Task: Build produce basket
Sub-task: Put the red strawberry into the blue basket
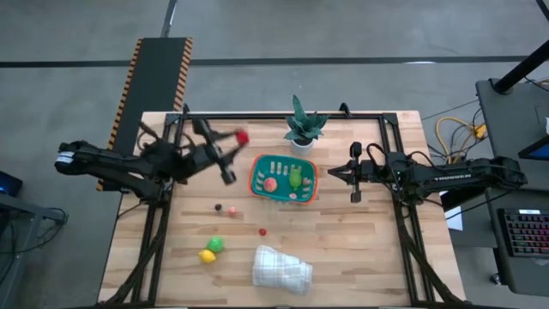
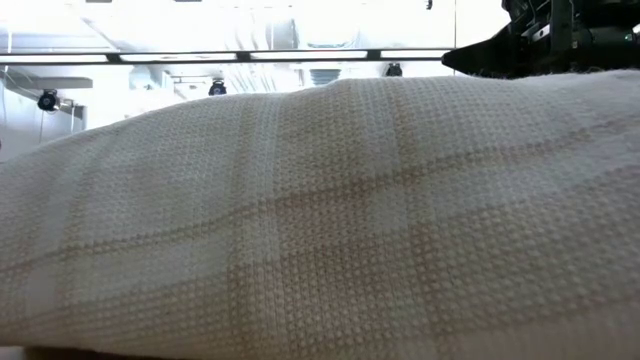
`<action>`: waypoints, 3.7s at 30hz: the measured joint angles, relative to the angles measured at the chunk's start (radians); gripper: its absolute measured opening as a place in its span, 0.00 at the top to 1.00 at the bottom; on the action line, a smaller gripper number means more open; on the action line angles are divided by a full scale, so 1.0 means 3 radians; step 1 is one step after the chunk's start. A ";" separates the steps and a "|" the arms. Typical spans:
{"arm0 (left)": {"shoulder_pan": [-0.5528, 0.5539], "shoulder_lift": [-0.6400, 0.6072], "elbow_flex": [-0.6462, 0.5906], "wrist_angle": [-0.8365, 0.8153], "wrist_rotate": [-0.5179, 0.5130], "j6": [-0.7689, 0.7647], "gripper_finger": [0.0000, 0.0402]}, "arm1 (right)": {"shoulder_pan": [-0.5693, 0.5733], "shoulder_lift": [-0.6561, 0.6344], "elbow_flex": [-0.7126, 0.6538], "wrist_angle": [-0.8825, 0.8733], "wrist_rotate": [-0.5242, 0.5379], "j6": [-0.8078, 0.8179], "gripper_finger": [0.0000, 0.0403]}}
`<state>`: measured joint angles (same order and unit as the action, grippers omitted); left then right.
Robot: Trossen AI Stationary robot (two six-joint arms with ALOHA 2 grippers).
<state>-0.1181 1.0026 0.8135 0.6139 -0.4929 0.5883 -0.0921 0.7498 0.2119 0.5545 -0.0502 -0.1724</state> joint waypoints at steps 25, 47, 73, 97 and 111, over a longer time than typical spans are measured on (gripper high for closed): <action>-0.0013 0.0053 -0.0361 0.0159 -0.1101 0.0062 0.73 | 0.0000 0.0000 -0.0003 -0.0007 -0.0001 0.0017 0.98; -0.0034 0.0048 -0.0289 -0.0766 0.0998 -0.0423 0.73 | 0.0000 0.0000 -0.0004 -0.0021 0.0000 -0.0003 0.98; -0.0050 -0.0130 -0.0483 -0.0122 0.0941 -0.0046 0.73 | 0.0000 0.0000 -0.0010 -0.0088 0.0005 -0.0038 0.98; -0.0224 -0.0659 -0.0784 -0.0039 0.2467 -0.0555 0.73 | -0.0001 -0.0001 -0.0039 -0.0085 0.0086 -0.0068 0.98; -0.0228 -0.0966 -0.0959 -0.0104 0.2872 -0.0628 0.73 | -0.0001 -0.0001 -0.0042 -0.0085 0.0088 -0.0088 0.98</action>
<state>-0.1864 0.7129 0.5259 0.5826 0.3688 0.4000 -0.0925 0.7494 0.1993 0.5289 -0.0238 -0.1989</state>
